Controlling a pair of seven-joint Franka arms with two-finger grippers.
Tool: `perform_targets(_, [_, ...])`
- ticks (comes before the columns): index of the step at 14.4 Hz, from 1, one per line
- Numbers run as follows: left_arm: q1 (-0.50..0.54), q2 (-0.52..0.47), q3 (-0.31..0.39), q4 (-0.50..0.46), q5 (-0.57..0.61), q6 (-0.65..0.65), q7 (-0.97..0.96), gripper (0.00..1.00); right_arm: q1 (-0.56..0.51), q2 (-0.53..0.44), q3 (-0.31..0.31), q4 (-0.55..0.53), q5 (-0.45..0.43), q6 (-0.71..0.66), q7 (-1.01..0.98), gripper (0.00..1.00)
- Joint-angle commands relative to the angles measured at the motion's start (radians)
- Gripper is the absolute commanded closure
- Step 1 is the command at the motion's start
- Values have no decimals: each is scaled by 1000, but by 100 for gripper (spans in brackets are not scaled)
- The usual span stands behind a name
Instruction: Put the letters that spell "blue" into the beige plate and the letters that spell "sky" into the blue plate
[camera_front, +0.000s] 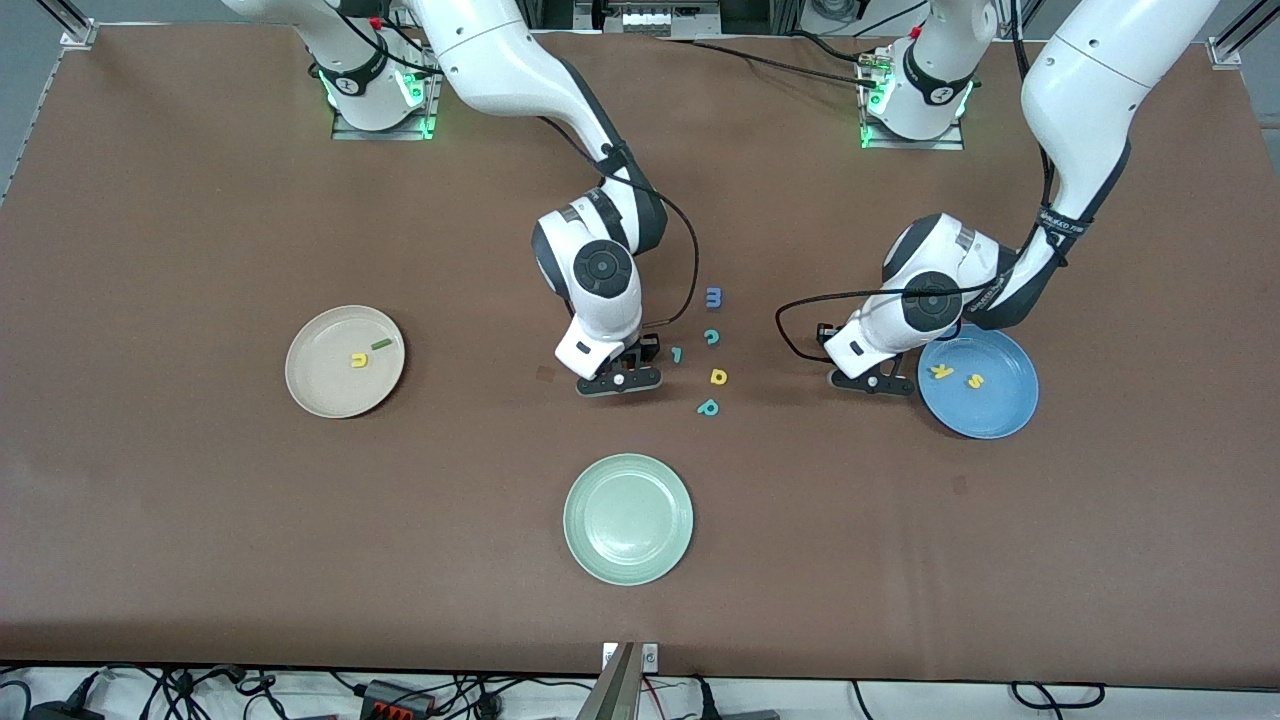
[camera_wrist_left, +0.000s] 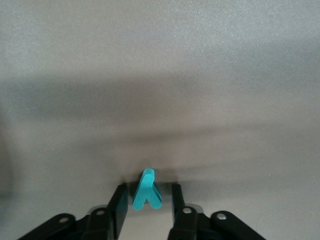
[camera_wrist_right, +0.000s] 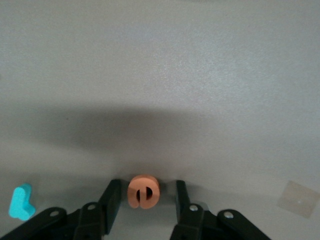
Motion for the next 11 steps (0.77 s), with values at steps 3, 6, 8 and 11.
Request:
perform_targets(3, [16,1,-2,-19,40,21,-14,84,-3,16,5,24,52,0,-2,50])
perform_targets(6, [18,-13,-2,-8,40,-10,-7,91,-6,14,5,24,52,-3,-2,65])
perform_targets(8, [15,-27,-4,58,40,-120,-7,91,-15,13,5,24,52,-3,-5,77])
perform_targets(11, [18,-27,-7,184,40,-315,59,89,-15,-1,-5,24,50,-2,-2,83])
